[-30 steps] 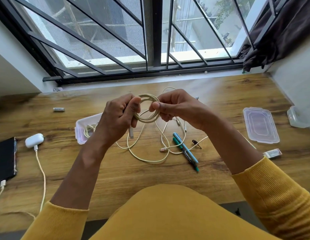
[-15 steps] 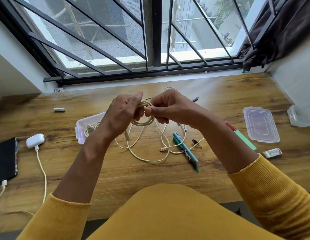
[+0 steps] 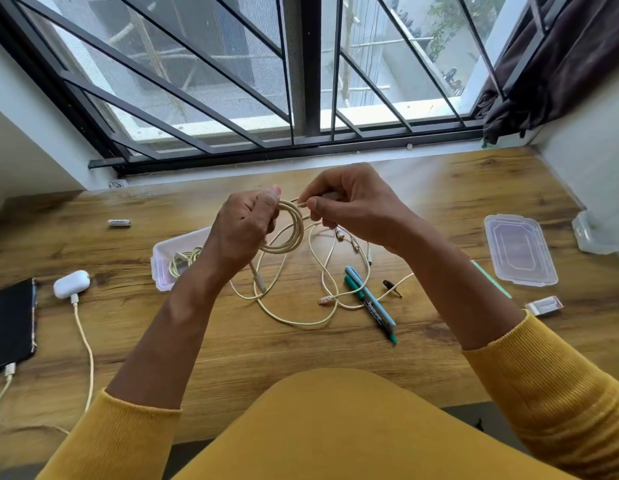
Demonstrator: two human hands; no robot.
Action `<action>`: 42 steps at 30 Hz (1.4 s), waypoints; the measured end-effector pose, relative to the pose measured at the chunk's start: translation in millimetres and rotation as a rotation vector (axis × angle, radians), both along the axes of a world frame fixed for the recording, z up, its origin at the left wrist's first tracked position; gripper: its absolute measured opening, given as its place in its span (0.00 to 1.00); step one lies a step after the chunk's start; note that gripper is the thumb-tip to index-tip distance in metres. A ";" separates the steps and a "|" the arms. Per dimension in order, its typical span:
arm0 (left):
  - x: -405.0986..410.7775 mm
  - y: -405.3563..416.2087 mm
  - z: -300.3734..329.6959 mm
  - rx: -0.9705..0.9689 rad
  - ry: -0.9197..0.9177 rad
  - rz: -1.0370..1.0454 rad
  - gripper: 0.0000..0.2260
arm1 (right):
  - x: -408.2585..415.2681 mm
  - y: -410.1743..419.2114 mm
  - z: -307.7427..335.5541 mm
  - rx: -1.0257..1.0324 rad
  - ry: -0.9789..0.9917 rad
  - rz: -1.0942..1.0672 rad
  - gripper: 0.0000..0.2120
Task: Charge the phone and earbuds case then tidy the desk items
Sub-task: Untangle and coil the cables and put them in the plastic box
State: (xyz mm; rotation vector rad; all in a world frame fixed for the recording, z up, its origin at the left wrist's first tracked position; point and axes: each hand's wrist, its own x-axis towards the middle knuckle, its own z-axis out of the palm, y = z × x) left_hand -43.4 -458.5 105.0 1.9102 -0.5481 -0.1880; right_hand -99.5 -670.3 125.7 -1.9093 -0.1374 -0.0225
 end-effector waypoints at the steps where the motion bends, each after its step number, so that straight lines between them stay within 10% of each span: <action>1: -0.2 -0.2 0.1 0.023 -0.010 -0.007 0.23 | 0.1 1.6 -0.1 -0.041 -0.036 -0.024 0.05; 22: -20.3 -9.7 16.0 -0.192 0.186 -0.220 0.20 | 4.4 6.5 -16.6 -0.173 -0.190 -0.096 0.05; 35: -18.6 -12.1 22.9 0.259 -0.338 0.162 0.26 | -12.1 15.0 -13.9 0.527 0.178 0.111 0.15; 42: -16.3 -13.6 18.1 0.298 -0.421 0.211 0.26 | -17.2 19.2 -13.5 0.581 0.208 0.020 0.21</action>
